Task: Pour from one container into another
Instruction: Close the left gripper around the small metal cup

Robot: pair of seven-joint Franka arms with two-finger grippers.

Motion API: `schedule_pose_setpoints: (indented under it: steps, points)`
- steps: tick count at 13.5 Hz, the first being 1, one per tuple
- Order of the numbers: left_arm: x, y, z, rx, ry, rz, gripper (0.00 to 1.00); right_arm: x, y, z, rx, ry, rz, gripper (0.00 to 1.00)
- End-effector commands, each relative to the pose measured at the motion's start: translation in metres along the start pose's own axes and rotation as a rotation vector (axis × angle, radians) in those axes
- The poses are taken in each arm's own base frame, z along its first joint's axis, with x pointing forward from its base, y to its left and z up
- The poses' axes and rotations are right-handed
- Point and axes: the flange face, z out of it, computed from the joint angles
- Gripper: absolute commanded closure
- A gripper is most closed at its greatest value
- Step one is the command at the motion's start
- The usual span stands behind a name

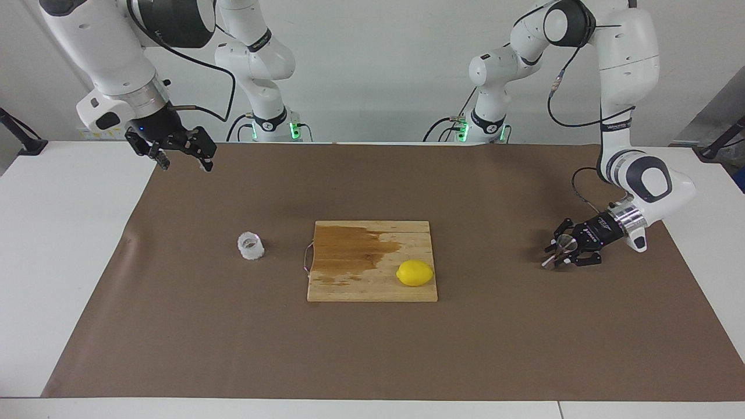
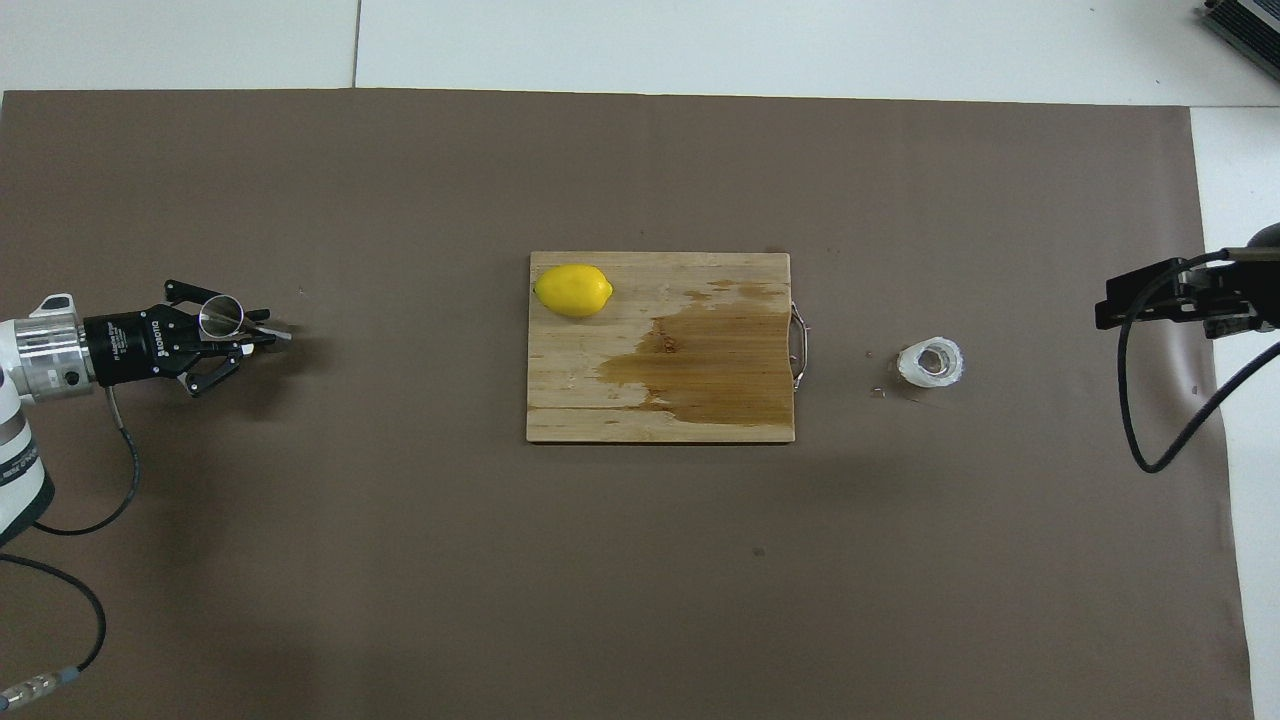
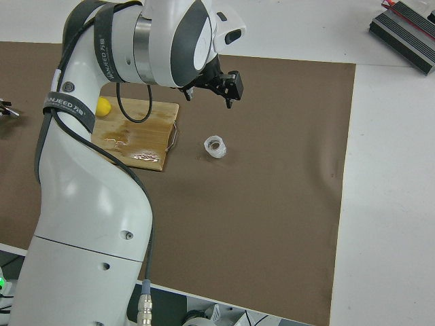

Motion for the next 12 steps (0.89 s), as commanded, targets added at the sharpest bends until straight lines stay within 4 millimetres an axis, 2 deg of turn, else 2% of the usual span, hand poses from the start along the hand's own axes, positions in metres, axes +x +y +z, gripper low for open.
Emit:
schedule_pose_setpoints:
  steps: [1,4,8,12]
  points:
    - [0.0,-0.007,-0.005,-0.019,-0.014,0.005,1.0,-0.004,0.0,-0.003,0.01,-0.009,0.015,0.0]
    - [0.001,-0.006,-0.01,-0.026,-0.016,0.002,1.0,-0.004,0.0,-0.003,0.01,-0.009,0.017,0.0]
    - [-0.011,-0.003,-0.007,-0.024,-0.081,0.007,1.0,-0.004,0.0,-0.003,0.01,-0.009,0.017,0.0]
    - [-0.05,0.002,0.004,-0.011,-0.138,0.053,1.0,-0.004,0.0,-0.003,0.01,-0.009,0.017,0.0]
